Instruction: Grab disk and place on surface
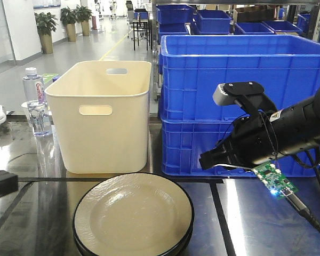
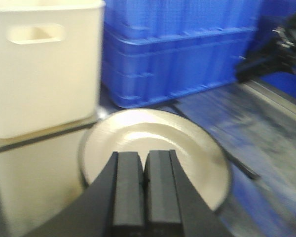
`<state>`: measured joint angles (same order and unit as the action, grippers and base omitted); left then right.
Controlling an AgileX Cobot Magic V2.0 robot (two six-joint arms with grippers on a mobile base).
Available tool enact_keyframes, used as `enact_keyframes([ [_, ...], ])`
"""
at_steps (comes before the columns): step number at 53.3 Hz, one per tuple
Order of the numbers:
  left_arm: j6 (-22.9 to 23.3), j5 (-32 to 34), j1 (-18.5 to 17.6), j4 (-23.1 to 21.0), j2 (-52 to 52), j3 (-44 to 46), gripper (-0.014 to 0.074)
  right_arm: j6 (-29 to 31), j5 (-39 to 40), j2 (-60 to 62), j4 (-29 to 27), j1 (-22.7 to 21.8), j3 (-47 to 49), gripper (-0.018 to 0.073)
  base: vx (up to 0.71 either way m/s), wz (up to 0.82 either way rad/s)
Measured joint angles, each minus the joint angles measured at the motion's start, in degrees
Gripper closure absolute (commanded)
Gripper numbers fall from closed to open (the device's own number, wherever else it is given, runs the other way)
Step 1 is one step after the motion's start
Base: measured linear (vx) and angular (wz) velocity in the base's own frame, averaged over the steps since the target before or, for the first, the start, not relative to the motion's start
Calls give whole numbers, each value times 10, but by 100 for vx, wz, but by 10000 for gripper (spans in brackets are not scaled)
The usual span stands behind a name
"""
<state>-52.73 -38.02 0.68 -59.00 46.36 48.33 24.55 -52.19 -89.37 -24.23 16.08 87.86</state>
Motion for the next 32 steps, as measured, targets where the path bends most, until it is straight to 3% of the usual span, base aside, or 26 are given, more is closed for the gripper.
enact_keyframes([
  [3,32,26,0,30,-18,-15,605,0,0,0,0,0,0,328,0,0],
  [7,109,59,0,88,-60,-48,605,0,0,0,0,0,0,328,0,0],
  [22,487,196,-16,427,-279,-276,605,0,-1,0,0,0,0,328,0,0],
  [27,575,259,-43,519,-350,-352,604,0,-1,0,0,0,0,328,0,0],
  [32,607,332,-64,560,-402,-435,604,0,-1,0,0,0,0,328,0,0],
])
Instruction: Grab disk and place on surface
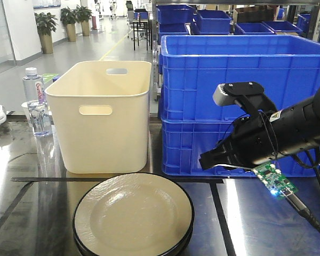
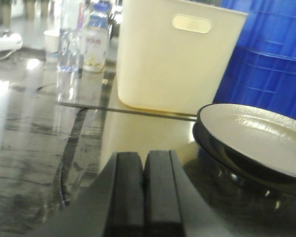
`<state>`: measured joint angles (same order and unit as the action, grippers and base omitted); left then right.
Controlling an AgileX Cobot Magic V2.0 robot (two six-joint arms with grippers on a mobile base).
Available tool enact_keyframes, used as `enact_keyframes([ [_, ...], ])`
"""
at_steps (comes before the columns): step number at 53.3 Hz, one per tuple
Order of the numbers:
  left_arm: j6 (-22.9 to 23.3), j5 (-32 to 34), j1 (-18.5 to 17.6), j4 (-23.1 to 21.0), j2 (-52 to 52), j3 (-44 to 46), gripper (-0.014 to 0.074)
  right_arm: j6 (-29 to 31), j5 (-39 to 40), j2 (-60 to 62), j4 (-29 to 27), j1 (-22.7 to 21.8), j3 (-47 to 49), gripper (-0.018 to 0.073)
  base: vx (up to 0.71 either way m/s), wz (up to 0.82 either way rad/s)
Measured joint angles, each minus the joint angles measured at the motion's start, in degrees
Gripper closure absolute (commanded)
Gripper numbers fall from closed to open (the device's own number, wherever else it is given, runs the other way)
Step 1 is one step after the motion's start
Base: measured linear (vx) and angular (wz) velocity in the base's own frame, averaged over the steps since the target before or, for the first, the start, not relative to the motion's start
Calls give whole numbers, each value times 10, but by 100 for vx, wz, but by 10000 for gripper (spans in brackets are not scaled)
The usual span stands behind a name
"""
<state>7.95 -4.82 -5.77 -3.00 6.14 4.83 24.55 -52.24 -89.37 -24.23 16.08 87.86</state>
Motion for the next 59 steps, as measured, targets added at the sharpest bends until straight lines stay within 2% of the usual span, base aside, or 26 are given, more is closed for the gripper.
enact_keyframes([
  [3,4,23,-5,7,-24,-41,604,0,0,0,0,0,0,328,0,0],
  [10,7,-26,-6,39,-56,-63,604,0,0,-1,0,0,0,328,0,0],
  [16,5,-37,0,64,-66,-66,604,0,0,-1,0,0,0,328,0,1],
  [25,5,-31,18,64,-68,-66,604,0,-1,-1,0,0,0,326,0,0],
  [59,5,-30,18,62,-68,-66,604,0,-1,-1,0,0,0,326,0,0],
])
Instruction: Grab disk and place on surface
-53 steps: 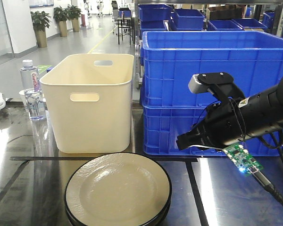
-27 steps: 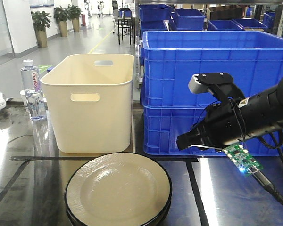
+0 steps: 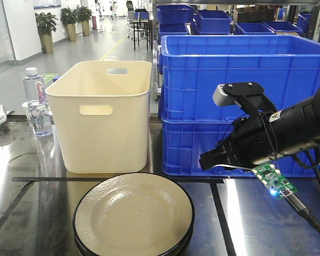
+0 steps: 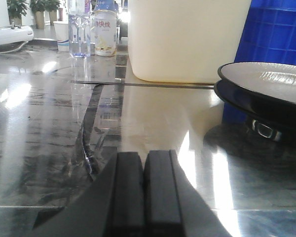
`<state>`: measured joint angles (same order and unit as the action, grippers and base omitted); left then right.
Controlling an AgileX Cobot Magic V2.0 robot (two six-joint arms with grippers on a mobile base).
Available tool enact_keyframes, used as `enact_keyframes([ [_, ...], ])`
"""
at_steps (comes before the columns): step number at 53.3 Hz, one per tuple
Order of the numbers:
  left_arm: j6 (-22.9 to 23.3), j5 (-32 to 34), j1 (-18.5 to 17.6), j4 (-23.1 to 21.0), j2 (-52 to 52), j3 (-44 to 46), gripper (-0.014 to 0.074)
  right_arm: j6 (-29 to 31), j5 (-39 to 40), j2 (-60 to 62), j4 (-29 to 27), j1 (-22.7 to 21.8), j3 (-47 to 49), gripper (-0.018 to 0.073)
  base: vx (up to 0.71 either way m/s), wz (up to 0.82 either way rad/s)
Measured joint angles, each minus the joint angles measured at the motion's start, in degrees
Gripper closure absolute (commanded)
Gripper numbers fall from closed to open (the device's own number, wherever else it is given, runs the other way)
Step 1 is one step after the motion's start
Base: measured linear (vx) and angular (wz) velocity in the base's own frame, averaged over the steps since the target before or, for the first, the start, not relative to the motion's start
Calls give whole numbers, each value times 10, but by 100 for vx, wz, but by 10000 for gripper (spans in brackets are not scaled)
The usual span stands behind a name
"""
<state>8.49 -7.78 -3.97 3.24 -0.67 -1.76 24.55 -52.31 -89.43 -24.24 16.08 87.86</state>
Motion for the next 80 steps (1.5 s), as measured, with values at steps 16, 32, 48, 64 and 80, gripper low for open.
enact_keyframes([
  [16,0,0,0,0,0,0,604,0,0,0,0,0,0,326,0,0],
  [32,0,0,0,0,0,0,604,-44,-26,31,45,0,0,396,0,0],
  [48,0,0,0,0,0,0,604,-209,154,295,238,-4,-254,571,0,0],
  [64,0,0,0,0,0,0,604,-245,349,586,318,-127,-578,571,0,0],
  [80,0,0,0,0,0,0,604,-284,407,837,356,-146,-832,568,0,0],
])
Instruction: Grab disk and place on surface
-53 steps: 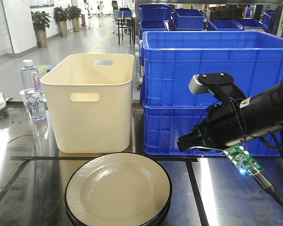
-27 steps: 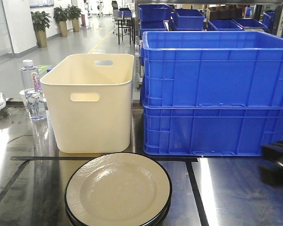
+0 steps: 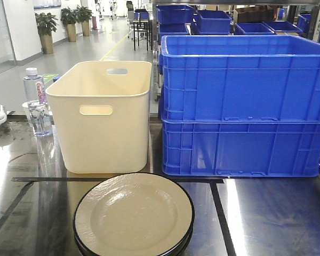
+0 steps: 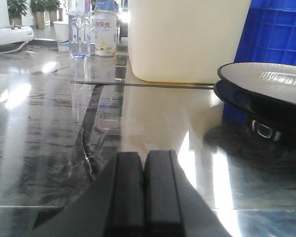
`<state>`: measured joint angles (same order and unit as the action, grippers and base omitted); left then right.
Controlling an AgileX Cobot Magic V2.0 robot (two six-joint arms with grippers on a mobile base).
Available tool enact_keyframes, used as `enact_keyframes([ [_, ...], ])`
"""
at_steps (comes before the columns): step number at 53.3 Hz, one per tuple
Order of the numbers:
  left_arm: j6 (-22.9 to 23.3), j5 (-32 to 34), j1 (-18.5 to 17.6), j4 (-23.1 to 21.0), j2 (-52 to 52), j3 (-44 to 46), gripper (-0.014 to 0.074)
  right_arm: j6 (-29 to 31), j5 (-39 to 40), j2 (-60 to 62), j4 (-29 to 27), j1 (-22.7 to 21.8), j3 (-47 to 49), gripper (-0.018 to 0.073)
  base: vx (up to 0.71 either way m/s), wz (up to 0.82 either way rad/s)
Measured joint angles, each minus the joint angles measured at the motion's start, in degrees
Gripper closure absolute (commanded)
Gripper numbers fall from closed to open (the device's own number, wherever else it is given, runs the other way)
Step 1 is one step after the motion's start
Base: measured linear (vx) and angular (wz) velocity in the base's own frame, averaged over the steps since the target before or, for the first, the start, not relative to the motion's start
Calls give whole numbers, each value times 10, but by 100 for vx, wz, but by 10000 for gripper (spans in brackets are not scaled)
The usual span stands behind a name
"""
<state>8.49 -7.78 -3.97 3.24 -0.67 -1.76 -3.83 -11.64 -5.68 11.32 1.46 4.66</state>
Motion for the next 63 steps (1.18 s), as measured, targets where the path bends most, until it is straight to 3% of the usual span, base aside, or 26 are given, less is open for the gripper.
enact_keyframes([
  [6,0,2,0,0,0,0,604,-32,4,56,-30,0,-57,568,0,0],
  [15,0,0,0,0,0,-1,604,-44,-49,62,-58,4,-64,568,0,1],
  [25,0,0,0,0,0,-1,604,-45,-91,62,-60,5,-64,568,0,0],
  [63,0,0,0,0,0,-1,604,-45,-94,64,-60,5,-64,568,0,0],
])
